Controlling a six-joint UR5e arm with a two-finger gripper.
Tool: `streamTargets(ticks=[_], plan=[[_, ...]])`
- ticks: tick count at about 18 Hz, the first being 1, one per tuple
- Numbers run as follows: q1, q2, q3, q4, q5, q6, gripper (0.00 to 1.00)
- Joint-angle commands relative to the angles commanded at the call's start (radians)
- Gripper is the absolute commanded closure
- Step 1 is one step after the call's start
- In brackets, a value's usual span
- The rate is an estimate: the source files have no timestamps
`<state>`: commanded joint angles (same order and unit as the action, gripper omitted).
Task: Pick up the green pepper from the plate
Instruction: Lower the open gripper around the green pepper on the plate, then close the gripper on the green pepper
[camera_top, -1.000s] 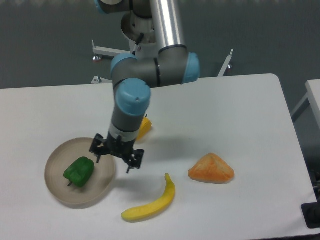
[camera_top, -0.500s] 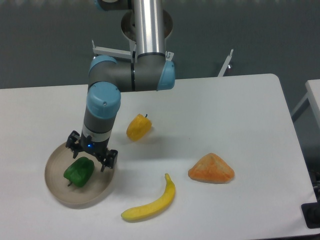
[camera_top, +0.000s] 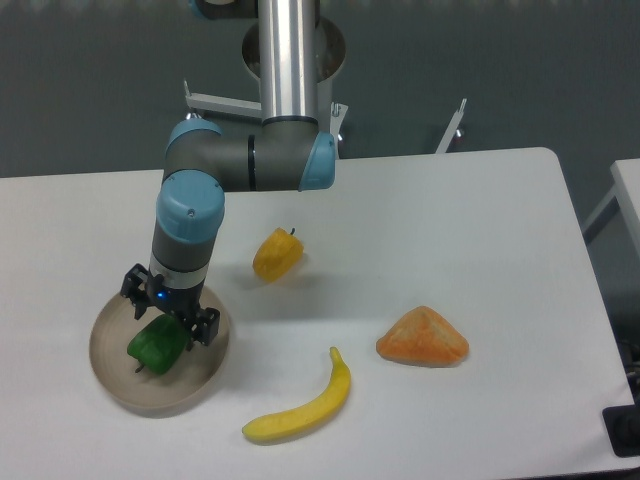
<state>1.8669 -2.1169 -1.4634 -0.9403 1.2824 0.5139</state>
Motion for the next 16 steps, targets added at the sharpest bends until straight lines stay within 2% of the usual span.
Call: streamTargets(ticks=[16], plan=[[-0.023, -0.026, 0.000, 0.005, 0.006, -0.009, 0.00]])
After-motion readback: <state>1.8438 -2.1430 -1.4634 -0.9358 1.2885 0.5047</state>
